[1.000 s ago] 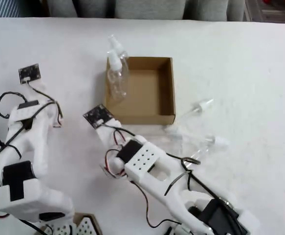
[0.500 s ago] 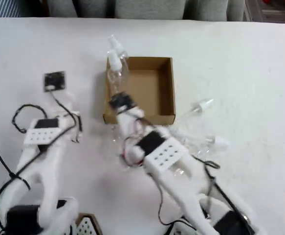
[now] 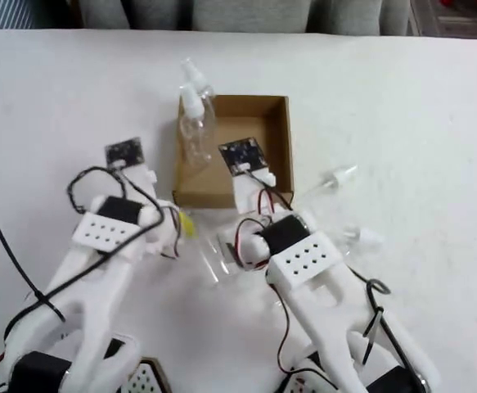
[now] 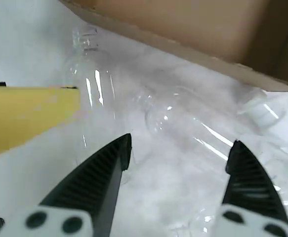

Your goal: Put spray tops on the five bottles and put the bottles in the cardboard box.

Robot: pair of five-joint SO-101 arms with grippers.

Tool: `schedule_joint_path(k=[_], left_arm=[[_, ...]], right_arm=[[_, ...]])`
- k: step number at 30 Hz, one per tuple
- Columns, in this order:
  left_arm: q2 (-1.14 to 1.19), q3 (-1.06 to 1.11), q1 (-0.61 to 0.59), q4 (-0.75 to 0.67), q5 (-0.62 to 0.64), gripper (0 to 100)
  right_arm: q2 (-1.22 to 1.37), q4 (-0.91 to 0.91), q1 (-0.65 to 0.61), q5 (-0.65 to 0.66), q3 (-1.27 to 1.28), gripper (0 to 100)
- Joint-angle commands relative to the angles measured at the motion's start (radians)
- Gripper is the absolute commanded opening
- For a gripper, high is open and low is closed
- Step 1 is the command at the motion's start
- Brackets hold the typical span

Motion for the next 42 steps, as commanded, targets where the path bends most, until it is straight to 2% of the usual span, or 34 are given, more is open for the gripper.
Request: schedule_joint_path(k=[1,7,9,15,19,23,29,36,38,42], left_arm=[[-0.047,-0.068,0.039,-0.003,0.147,36],[-0.038,-0.055,0.044,-0.091,0.204,18],[-0.038,-0.017,0.045,-0.133,0.206,20],[-0.038,0.046,0.128,-0.175,0.209,33],[-0.024,0.049,0.139,-0.178,0.278,29],[0.099,0.04,0.137,-0.236,0.285,23],[0.24,-0.058,0.056,-0.25,0.285,29],[0.309,-0.072,0.064,-0.249,0.284,30],[0.314,-0.069,0.064,-0.247,0.281,26],[0.308,-0.074,0.056,-0.236,0.279,9]], right_arm=[[-0.03,-0.015,0.008,0.049,-0.005,26.5],[-0.03,-0.015,0.021,0.061,-0.005,26.5],[-0.03,-0.015,0.021,0.061,-0.005,26.5],[-0.03,-0.015,0.021,0.061,-0.003,26.5],[-0.03,-0.016,0.021,0.061,0.005,26.5],[-0.03,-0.035,0.021,0.063,0.018,26.5],[-0.03,-0.036,0.021,0.063,0.026,26.5],[-0.03,-0.036,0.021,0.063,0.028,26.5],[-0.03,-0.035,0.022,0.063,0.028,26.5],[-0.03,-0.035,0.022,0.063,0.028,26.5]])
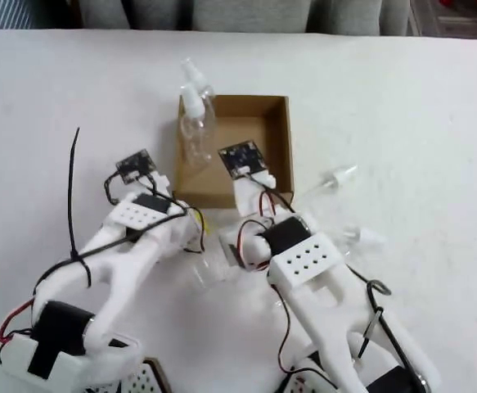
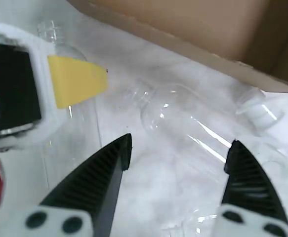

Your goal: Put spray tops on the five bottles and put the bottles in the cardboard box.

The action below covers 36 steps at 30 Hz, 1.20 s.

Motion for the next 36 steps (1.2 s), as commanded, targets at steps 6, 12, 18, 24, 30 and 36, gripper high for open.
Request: schedule_joint_path(k=[6,12,18,24,30,36], left_arm=[[-0.008,-0.052,-0.045,0.048,-0.137,3],[-0.01,-0.097,-0.051,0.213,-0.62,3],[-0.004,-0.103,-0.047,0.218,-0.962,3],[-0.002,-0.097,-0.056,0.155,-0.865,11],[-0.008,-0.104,-0.102,0.175,-0.792,33],[-0.01,-0.15,-0.117,0.212,-0.789,34]], right_arm=[[-0.028,-0.013,0.013,0.014,-0.005,26.5],[-0.028,-0.013,0.027,0.014,-0.003,26.5],[-0.028,-0.013,0.054,0.014,-0.003,26.5],[-0.028,-0.013,0.054,0.014,-0.003,26.5],[-0.028,-0.013,0.054,0.014,-0.003,26.5],[-0.028,-0.013,0.054,0.014,-0.003,26.5]])
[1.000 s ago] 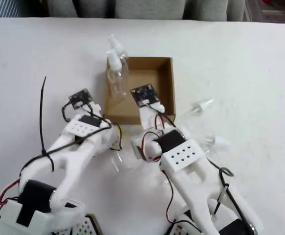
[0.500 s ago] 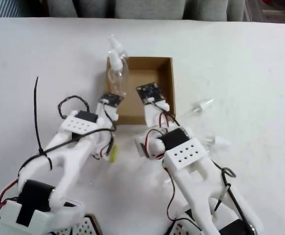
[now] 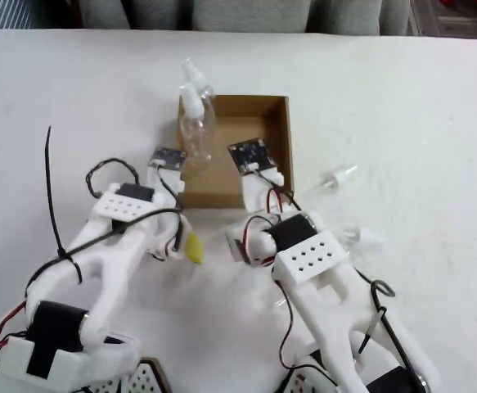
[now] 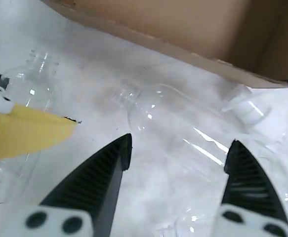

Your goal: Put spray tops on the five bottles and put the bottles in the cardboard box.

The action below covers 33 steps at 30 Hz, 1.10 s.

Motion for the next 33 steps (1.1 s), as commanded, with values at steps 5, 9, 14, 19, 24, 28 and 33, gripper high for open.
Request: schedule_joint_path(k=[5,9,14,19,24,28,33], left_arm=[[-0.002,-0.132,-0.013,0.064,0.014,34],[0.001,-0.129,-0.005,0.063,0.014,34],[0.082,-0.138,-0.004,0.063,0.015,34],[0.182,-0.224,-0.012,0.072,0.081,34],[0.191,-0.227,-0.005,0.072,0.08,27],[0.193,-0.227,-0.004,0.071,0.077,2],[0.196,-0.232,-0.004,0.072,0.075,3]], right_arm=[[-0.028,-0.015,0.008,0.014,-0.003,26.5],[-0.028,-0.015,0.008,0.014,-0.003,26.5],[-0.028,-0.015,0.008,0.014,-0.003,26.5],[-0.028,-0.015,0.008,0.014,-0.003,26.5],[-0.028,-0.015,0.008,0.014,-0.003,26.5],[-0.028,-0.015,0.008,0.014,-0.003,26.5],[-0.028,-0.015,0.008,0.014,-0.003,26.5]])
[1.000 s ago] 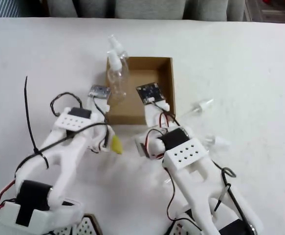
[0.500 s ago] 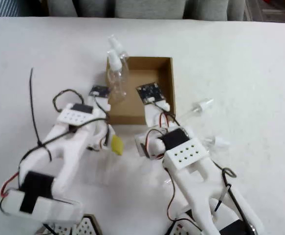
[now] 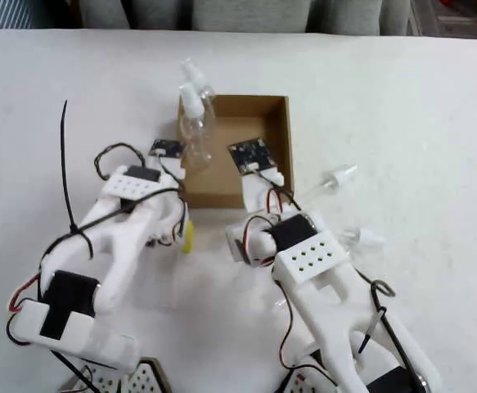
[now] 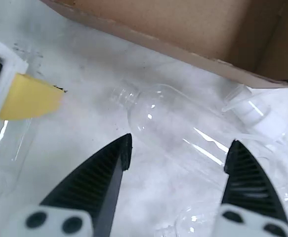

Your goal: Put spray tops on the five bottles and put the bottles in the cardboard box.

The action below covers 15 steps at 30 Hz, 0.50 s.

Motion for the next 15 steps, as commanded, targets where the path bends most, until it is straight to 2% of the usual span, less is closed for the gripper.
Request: schedule_joint_path(k=[1,7,13,15], left_arm=[[0.004,-0.051,-0.001,0.018,0.006,2],[-0.001,-0.054,-0.008,0.012,0.006,6],[-0.004,-0.058,-0.012,0.018,0.014,22],[-0.004,-0.077,-0.013,0.037,0.011,23]], right_arm=[[-0.028,-0.015,0.008,0.014,-0.003,26.5],[-0.028,-0.015,0.008,0.014,-0.003,26.5],[-0.028,-0.015,0.008,0.014,-0.003,26.5],[-0.028,-0.015,0.008,0.014,-0.003,26.5]])
